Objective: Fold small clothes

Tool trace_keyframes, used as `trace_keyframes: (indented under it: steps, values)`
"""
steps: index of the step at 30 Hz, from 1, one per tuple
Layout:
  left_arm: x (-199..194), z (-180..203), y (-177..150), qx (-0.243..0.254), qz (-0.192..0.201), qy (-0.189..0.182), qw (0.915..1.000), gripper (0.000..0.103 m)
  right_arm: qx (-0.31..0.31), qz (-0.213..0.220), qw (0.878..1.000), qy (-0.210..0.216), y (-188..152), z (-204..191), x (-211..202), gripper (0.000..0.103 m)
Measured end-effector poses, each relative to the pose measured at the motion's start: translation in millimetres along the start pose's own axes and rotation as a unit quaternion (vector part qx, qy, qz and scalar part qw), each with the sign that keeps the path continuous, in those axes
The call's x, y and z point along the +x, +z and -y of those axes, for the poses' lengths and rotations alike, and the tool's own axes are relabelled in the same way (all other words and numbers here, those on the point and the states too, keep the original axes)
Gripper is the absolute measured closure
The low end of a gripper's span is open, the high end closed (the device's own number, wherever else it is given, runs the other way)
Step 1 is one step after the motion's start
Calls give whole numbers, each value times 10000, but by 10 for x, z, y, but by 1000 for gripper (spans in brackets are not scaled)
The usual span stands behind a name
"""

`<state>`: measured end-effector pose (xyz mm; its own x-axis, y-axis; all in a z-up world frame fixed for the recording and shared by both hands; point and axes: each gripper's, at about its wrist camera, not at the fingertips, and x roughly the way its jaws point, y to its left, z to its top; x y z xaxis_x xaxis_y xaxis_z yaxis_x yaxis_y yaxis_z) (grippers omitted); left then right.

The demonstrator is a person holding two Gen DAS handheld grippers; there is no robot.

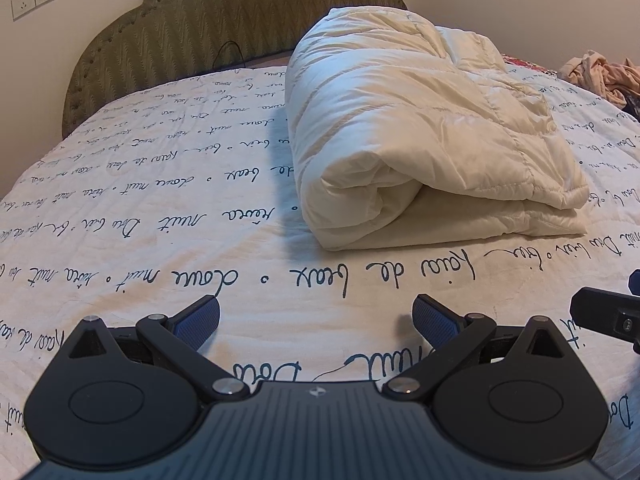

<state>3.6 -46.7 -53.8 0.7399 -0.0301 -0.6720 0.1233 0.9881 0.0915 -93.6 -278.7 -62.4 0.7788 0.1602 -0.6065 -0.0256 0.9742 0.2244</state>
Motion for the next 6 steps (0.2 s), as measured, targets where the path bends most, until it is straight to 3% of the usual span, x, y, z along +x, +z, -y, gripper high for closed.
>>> trace_keyframes:
  steps: [6]
  values:
    - [-7,-17,9,-19,-13,-12,10000,0,-6,-27,10000,12,-5,-14,22,0]
